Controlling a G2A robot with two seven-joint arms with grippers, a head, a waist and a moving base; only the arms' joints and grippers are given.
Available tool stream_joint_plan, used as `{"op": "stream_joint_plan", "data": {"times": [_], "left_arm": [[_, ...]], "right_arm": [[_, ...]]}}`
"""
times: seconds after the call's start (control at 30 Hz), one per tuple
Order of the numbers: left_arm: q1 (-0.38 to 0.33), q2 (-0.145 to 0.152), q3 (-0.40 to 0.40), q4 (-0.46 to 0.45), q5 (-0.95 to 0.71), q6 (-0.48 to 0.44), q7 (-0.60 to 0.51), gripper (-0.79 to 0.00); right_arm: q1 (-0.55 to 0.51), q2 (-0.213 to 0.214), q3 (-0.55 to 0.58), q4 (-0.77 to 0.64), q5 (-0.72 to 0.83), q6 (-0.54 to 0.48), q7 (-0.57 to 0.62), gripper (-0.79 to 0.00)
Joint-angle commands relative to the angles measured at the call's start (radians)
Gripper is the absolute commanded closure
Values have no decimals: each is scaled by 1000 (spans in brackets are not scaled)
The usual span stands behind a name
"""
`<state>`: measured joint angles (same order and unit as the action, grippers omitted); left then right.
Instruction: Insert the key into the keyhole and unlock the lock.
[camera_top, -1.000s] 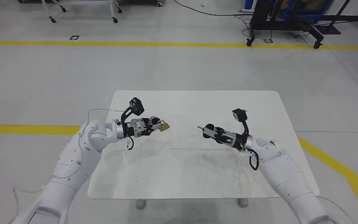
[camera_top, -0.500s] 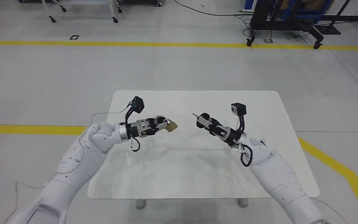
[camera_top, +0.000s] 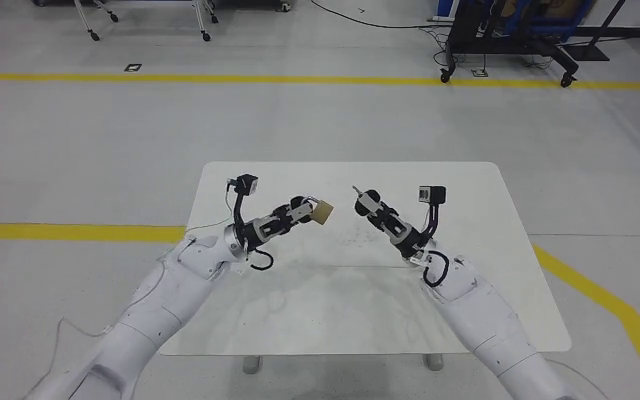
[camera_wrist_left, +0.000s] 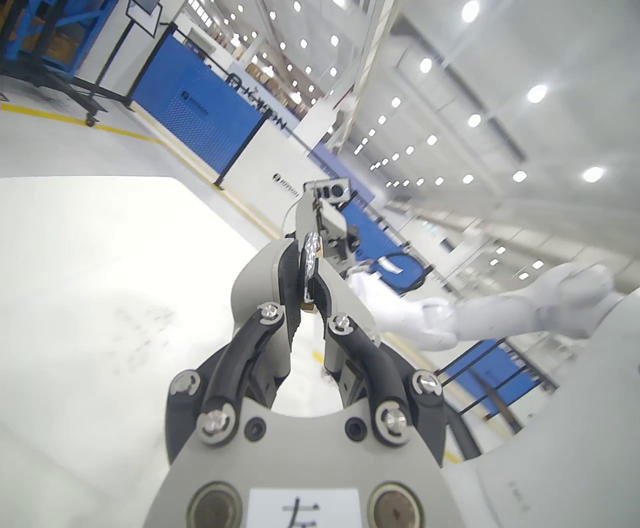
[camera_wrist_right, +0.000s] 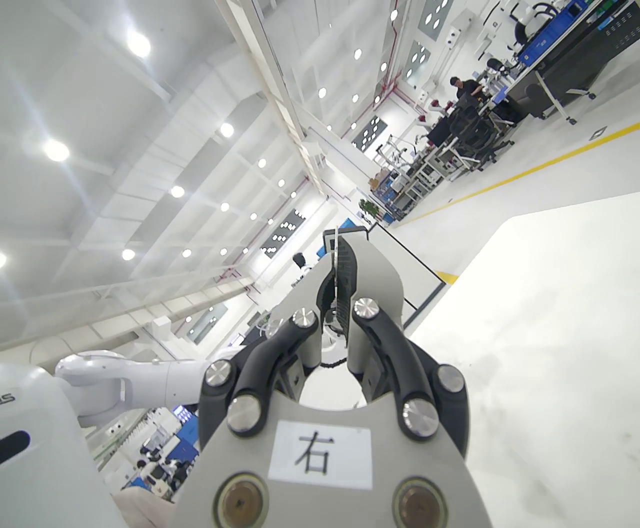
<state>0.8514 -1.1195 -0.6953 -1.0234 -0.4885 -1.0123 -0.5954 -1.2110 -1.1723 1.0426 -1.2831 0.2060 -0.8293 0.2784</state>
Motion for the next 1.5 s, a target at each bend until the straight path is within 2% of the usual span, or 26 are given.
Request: {"op": "stream_joint_plan", "data": {"times": [0.0, 0.03, 0.13, 0.4, 0.6, 1.1, 1.23, 1.47], "left_arm": [[-34, -13, 13, 24, -188, 0, -154, 0], [-43, -19, 18, 37, -252, 0, -210, 0], [-76, -38, 51, 53, -297, 33, -246, 0], [-120, -73, 128, 116, -238, 0, -212, 0], [-142, -90, 145, 155, -215, 0, -212, 0], [-145, -118, 135, 204, -203, 2, -214, 0], [-175, -122, 154, 208, -228, 93, -305, 0], [-175, -122, 154, 208, -228, 93, -305, 0]], "right_arm": [[2, -5, -8, 7, -2, 5, -6, 0], [3, -7, -10, 10, 0, 12, -11, 0], [7, -13, -14, 15, 2, 16, -21, 0], [21, -28, -28, 12, 17, 14, -11, 0], [35, -37, -39, 8, 39, 10, 26, 0], [23, -43, -16, -25, 28, 7, 60, 0], [-23, -30, 46, -78, 20, -31, 60, 0], [-28, -28, 52, -84, 18, -33, 62, 0]]}}
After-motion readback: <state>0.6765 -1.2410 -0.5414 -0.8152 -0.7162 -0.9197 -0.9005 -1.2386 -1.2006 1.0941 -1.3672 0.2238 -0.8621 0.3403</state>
